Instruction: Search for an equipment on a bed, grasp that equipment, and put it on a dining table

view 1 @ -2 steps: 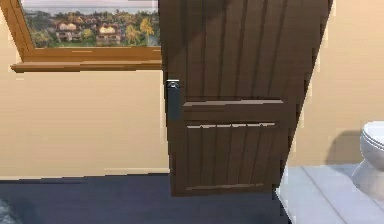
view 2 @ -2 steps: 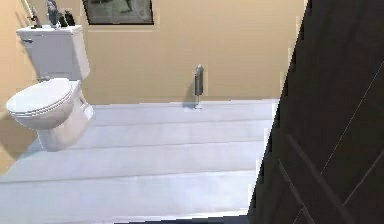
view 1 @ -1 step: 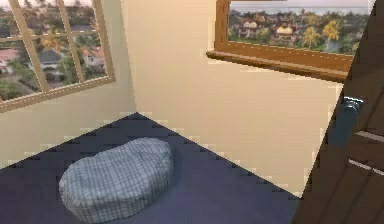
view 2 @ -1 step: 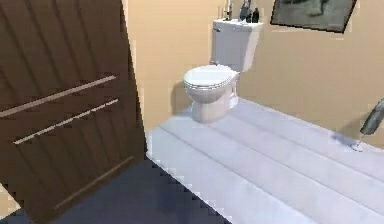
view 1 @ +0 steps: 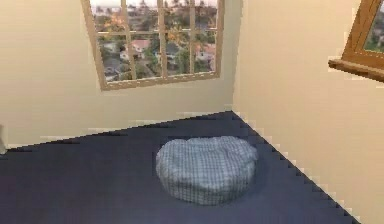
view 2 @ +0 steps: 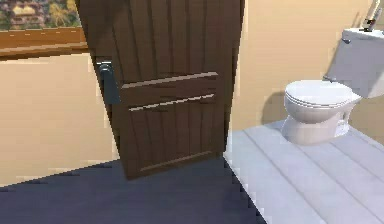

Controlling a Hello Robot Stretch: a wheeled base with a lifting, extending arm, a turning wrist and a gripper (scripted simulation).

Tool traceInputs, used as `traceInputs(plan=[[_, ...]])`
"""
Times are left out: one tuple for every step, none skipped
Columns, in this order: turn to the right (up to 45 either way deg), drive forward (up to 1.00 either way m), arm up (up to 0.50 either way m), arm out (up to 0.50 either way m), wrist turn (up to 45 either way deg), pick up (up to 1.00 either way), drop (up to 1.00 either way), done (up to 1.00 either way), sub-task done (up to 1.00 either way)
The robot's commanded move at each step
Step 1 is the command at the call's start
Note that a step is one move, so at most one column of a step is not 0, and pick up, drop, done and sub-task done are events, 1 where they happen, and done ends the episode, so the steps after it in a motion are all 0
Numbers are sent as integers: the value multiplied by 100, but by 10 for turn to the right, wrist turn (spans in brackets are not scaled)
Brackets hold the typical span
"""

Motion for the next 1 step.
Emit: traceInputs(plan=[[0,20,0,0,0,0,0,0,0]])
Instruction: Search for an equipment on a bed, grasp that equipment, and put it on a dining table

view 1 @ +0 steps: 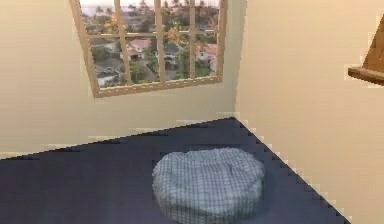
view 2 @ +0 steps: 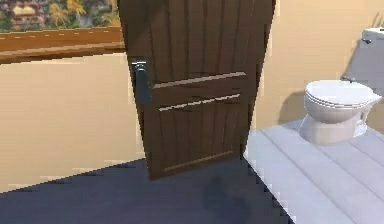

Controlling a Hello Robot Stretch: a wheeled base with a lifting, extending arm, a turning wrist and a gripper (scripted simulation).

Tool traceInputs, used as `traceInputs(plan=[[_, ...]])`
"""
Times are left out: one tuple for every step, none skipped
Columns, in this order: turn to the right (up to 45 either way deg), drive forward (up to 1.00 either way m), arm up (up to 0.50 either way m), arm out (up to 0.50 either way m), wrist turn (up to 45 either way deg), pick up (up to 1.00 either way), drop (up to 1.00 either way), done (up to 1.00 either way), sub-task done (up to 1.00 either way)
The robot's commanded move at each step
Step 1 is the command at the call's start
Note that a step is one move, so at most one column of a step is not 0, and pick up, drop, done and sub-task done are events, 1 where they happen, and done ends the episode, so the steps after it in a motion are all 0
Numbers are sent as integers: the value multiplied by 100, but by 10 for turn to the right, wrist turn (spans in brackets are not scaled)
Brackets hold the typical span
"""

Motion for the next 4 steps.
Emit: traceInputs(plan=[[-420,0,0,0,0,0,0,0,0],[0,60,0,0,0,0,0,0,0],[-450,0,0,0,0,0,0,0,0],[-270,0,0,0,0,0,0,0,0]])
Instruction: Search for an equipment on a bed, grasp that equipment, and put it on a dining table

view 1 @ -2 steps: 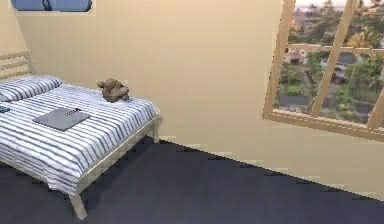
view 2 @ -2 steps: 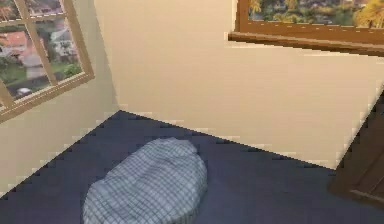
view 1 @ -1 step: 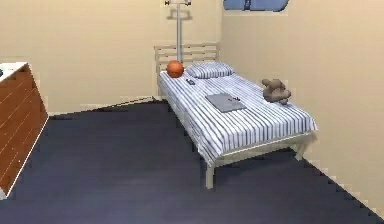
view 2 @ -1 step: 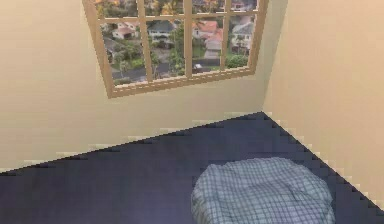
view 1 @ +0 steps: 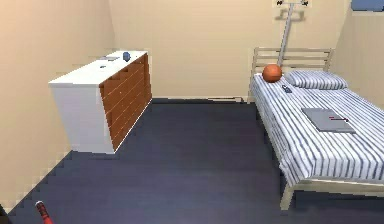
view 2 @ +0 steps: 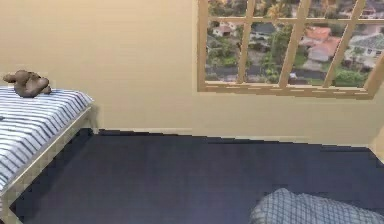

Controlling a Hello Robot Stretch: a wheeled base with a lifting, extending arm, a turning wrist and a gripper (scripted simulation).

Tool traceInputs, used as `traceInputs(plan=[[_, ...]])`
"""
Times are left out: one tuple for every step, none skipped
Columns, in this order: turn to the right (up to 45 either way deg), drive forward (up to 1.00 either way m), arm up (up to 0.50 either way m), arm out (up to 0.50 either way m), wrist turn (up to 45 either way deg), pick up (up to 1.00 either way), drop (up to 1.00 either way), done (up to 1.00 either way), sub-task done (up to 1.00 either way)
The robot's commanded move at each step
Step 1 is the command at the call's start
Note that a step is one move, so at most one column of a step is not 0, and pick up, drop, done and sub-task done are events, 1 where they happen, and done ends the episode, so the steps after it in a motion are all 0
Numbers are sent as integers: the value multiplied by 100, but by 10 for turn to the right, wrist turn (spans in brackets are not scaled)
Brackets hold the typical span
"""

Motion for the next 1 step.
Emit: traceInputs(plan=[[0,85,0,0,0,0,0,0,0]])
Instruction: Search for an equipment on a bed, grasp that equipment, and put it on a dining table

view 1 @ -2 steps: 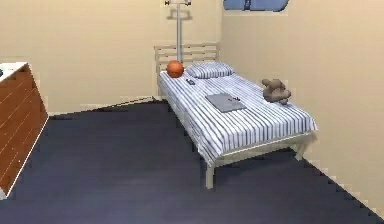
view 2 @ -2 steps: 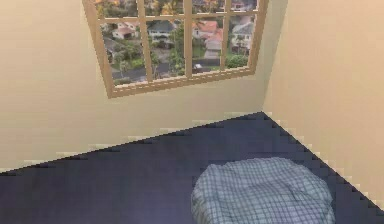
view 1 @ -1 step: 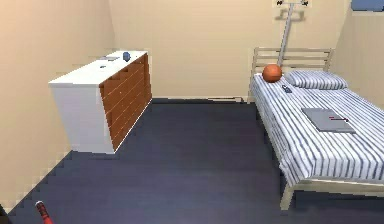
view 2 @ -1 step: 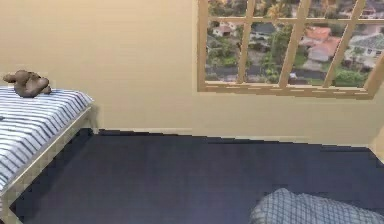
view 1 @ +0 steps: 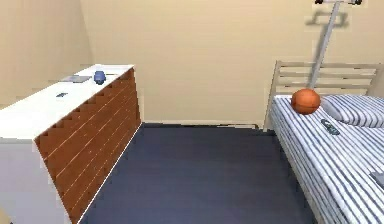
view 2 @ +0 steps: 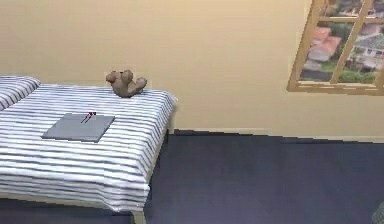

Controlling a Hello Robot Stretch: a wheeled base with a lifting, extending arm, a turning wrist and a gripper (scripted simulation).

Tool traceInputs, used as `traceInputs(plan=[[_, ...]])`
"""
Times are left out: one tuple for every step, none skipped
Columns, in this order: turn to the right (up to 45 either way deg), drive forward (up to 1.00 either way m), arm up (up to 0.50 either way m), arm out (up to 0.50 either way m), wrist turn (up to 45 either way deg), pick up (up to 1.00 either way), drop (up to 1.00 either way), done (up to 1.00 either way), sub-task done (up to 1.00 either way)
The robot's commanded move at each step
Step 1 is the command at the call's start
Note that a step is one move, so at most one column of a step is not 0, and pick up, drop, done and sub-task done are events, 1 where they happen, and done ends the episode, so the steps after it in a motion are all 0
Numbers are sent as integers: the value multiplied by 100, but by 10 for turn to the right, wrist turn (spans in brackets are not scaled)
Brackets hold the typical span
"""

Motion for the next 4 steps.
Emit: traceInputs(plan=[[60,0,0,0,0,0,0,0,0],[0,100,0,0,0,0,0,0,0],[0,50,0,0,0,0,0,0,0],[-180,0,0,0,0,0,0,0,0]])
